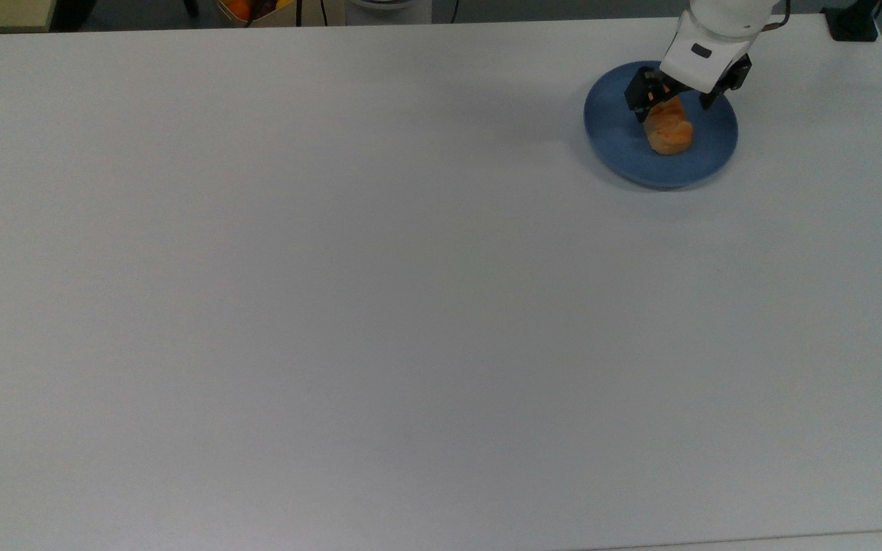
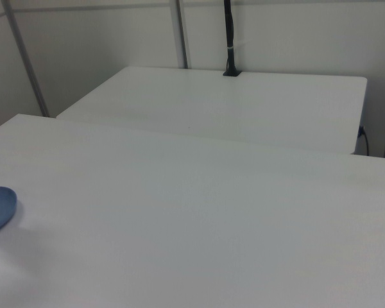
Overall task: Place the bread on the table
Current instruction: 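Lower the open gripper over the orange bread roll on the plate, then close the gripper on the bread roll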
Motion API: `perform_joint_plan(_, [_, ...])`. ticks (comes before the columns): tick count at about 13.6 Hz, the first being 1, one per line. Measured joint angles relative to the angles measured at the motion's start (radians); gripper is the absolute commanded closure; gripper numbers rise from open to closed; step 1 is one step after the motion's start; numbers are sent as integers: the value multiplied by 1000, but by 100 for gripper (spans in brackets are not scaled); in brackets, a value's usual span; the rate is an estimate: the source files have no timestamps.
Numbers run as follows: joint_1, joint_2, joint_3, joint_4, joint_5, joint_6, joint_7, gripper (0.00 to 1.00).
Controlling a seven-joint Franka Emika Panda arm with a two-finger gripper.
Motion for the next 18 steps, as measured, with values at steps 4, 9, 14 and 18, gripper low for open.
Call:
perform_joint_plan(4, [8, 8, 2, -52, -1, 83, 16, 1])
perform_joint_plan(9, [14, 16, 2, -80, -41, 96, 24, 28])
perform_joint_plan(14, [14, 19, 2, -84, -45, 96, 24, 62])
perform_joint_plan(18, [14, 17, 2, -82, -45, 96, 24, 62])
